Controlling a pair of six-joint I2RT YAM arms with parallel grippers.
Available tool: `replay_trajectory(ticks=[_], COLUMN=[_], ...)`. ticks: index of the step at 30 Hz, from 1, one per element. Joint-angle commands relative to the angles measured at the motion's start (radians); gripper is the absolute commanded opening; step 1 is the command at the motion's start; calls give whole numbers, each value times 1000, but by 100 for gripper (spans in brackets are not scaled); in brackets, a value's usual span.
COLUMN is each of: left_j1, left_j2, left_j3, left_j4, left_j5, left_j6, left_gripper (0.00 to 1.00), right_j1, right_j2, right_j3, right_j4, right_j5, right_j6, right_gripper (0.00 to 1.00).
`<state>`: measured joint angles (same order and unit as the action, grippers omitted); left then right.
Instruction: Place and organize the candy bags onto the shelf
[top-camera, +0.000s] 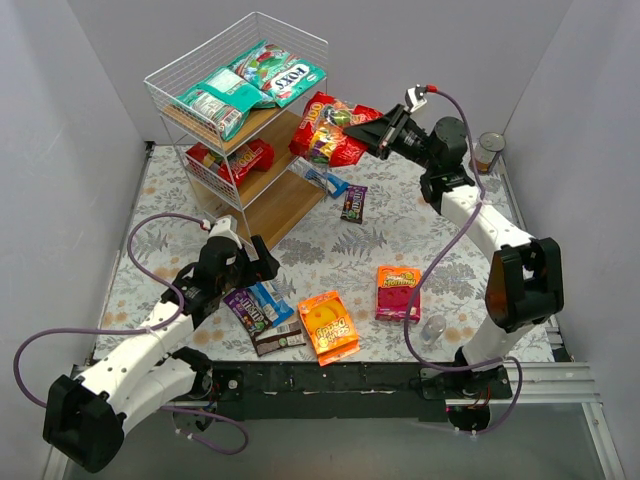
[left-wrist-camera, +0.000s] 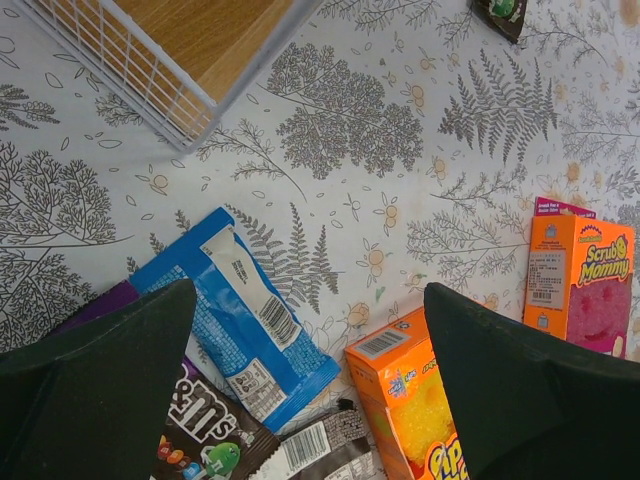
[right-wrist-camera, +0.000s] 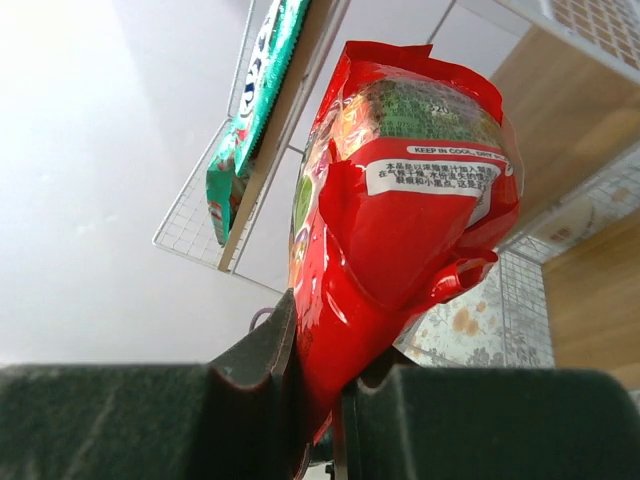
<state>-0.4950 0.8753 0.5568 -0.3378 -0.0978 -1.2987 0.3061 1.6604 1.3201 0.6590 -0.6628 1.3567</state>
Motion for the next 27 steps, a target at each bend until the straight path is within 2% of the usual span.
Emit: replay_trajectory(ticks=[1,6,11,27], left_j1=[-2,-4,-2,-2], left_j2=[-29,-32,-32,-22], left_j3=[20,20,22,22], left_j4=[-9,-12,-13,-14], left_j5=[-28,-37,-40,-48], left_j6=[-4,-7,-7,-7], left_gripper=[98,98,98,98], right_j1=[30,63,83,172], right_j2=[57,136,171,329], right_j3=[123,194,260,404], right_j4=[180,168,59,-87], right_j5=[25,55,104,252], right_j6=[56,55,-51,-74], right_gripper=[1,1,1,1])
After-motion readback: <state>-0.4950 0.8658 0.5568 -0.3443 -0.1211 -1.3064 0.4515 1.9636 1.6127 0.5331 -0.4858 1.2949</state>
